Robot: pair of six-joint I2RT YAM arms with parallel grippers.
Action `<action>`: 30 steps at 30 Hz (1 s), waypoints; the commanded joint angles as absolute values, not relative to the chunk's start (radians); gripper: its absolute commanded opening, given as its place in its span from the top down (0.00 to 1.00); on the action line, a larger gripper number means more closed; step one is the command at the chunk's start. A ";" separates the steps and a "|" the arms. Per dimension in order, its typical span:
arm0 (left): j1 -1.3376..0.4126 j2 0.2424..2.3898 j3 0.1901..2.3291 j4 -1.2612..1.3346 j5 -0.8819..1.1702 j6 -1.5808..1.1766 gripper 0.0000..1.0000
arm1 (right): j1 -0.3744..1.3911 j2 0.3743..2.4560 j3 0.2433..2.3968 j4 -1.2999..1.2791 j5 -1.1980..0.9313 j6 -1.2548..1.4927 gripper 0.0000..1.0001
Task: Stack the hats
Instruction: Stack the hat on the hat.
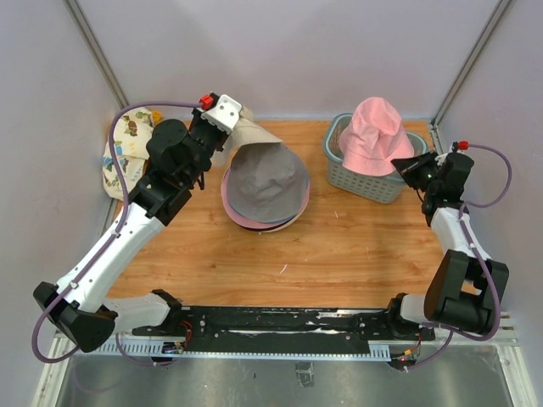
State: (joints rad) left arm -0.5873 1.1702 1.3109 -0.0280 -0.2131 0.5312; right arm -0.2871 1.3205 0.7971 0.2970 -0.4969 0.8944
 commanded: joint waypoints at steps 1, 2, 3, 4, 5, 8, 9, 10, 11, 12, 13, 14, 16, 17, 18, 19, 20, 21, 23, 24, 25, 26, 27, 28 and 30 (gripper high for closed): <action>-0.539 1.168 1.372 -0.033 -0.151 0.549 0.88 | -0.298 1.333 0.781 0.347 -0.512 0.903 0.97; -0.528 1.165 1.375 -0.038 -0.122 0.538 0.89 | -0.298 1.333 0.780 0.351 -0.514 0.903 0.97; -0.519 1.163 1.379 -0.049 -0.090 0.529 0.89 | -0.298 1.334 0.779 0.352 -0.514 0.903 0.97; -0.517 1.162 1.379 -0.058 -0.071 0.522 0.90 | -0.298 1.335 0.778 0.352 -0.513 0.904 0.97; -0.517 1.161 1.374 -0.064 -0.056 0.512 0.90 | -0.298 1.335 0.776 0.354 -0.514 0.902 0.97; -0.517 1.150 1.335 -0.053 0.015 0.463 0.91 | -0.298 1.336 0.770 0.360 -0.515 0.905 0.97; -0.517 1.145 1.312 -0.039 0.035 0.436 0.91 | -0.298 1.336 0.771 0.361 -0.515 0.904 0.97; -0.517 1.143 1.291 -0.025 0.056 0.419 0.91 | -0.298 1.335 0.770 0.362 -0.515 0.905 0.97; -0.517 1.141 1.275 -0.017 0.079 0.400 0.91 | -0.298 1.335 0.769 0.361 -0.516 0.904 0.97; -0.517 1.139 1.259 -0.008 0.108 0.379 0.91 | -0.298 1.333 0.770 0.359 -0.515 0.902 0.97; -0.517 1.140 1.247 0.000 0.123 0.360 0.92 | -0.299 1.330 0.769 0.358 -0.514 0.901 0.97; -0.517 1.143 1.237 0.005 0.147 0.341 0.92 | -0.299 1.328 0.769 0.356 -0.512 0.900 0.97; -0.518 1.149 1.225 0.012 0.193 0.302 0.92 | -0.300 1.326 0.769 0.354 -0.510 0.899 0.96; -0.519 1.155 1.221 0.012 0.211 0.285 0.92 | -0.299 1.324 0.770 0.352 -0.508 0.899 0.96; -0.523 1.158 1.216 0.014 0.223 0.271 0.92 | -0.300 1.325 0.770 0.353 -0.508 0.899 0.96; -0.531 1.160 1.209 0.017 0.231 0.262 0.92 | -0.300 1.323 0.771 0.351 -0.507 0.899 0.97; -0.545 1.163 1.201 0.017 0.223 0.261 0.92 | -0.300 1.322 0.772 0.349 -0.505 0.899 0.96; -0.566 1.167 1.191 0.016 0.207 0.264 0.92 | -0.301 1.321 0.772 0.347 -0.504 0.899 0.96; -0.597 1.175 1.175 0.012 0.188 0.269 0.92 | -0.302 1.319 0.775 0.343 -0.502 0.899 0.96; -0.608 1.178 1.166 0.015 0.187 0.264 0.92 | -0.303 1.318 0.775 0.341 -0.500 0.899 0.96; -0.621 1.181 1.157 0.021 0.184 0.258 0.92 | -0.304 1.316 0.775 0.338 -0.497 0.899 0.96; -0.630 1.182 1.147 0.029 0.182 0.252 0.92 | -0.304 1.314 0.777 0.336 -0.494 0.898 0.96; -0.640 1.185 1.140 0.031 0.179 0.249 0.92 | -0.305 1.312 0.778 0.330 -0.493 0.896 0.95; -0.648 1.185 1.133 0.032 0.176 0.247 0.92 | -0.306 1.310 0.778 0.324 -0.491 0.894 0.94; -0.664 1.186 1.123 0.031 0.173 0.240 0.92 | -0.311 1.303 0.780 0.313 -0.486 0.887 0.92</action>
State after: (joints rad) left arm -0.6357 1.1801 1.1439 -0.0071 0.1696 0.2699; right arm -0.2874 1.3331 0.7784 0.3283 -0.5034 0.9001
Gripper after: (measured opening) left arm 0.084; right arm 0.064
